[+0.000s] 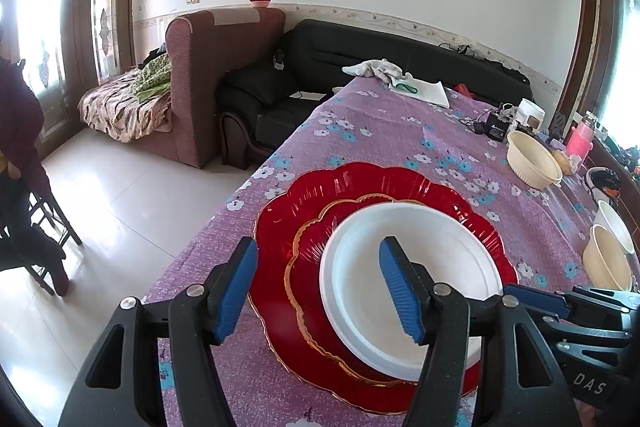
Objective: Organize plates and bowls
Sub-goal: 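Lower the white bowl onto the red plates and open the right tool, then move the right tool toward the tan handled bowl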
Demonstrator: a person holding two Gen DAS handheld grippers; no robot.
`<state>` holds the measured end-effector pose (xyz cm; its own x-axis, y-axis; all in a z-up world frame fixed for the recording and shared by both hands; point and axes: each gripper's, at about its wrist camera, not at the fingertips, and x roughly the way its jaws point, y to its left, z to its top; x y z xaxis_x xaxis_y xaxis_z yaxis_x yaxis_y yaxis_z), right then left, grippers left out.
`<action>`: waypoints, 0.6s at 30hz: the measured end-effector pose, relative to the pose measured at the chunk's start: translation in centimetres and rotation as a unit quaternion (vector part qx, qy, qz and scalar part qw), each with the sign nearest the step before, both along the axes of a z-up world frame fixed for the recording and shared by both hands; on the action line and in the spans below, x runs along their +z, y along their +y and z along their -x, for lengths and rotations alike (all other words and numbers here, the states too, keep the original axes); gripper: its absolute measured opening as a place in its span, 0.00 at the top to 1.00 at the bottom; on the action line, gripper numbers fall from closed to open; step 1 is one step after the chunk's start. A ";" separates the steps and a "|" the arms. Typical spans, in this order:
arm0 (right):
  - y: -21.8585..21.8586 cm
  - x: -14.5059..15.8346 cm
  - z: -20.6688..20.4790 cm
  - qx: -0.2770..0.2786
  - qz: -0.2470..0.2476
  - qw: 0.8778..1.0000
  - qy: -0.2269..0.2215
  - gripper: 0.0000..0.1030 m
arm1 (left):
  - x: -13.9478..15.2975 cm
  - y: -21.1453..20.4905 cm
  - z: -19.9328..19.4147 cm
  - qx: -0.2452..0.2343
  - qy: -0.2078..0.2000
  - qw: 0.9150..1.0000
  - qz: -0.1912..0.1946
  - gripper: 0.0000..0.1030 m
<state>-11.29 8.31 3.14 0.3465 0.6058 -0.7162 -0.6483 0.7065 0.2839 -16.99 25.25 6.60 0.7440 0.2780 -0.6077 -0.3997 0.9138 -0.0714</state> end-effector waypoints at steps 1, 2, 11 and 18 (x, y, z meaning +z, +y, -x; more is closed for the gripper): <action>-0.2 0.1 0.0 -0.001 -0.002 1.000 0.001 0.74 | 0.0 0.0 0.0 0.000 0.000 1.000 0.000 0.39; -0.4 0.2 0.0 -0.002 -0.004 1.000 0.002 0.74 | 0.1 0.0 0.1 -0.001 -0.001 1.000 -0.001 0.39; -3.5 0.1 -0.5 -0.028 -0.024 0.999 0.019 0.72 | 1.3 -1.8 0.4 -0.013 -0.007 1.000 -0.015 0.34; -7.3 0.1 -0.6 -0.059 -0.040 0.997 0.014 0.72 | 2.1 -6.0 0.0 -0.054 -0.008 0.998 -0.035 0.34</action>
<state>-10.71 1.05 3.26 0.4000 0.6175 -0.6773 -0.5526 0.7521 0.3593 -17.02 19.23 8.70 0.7816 0.2369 -0.5770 -0.2985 0.9543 -0.0125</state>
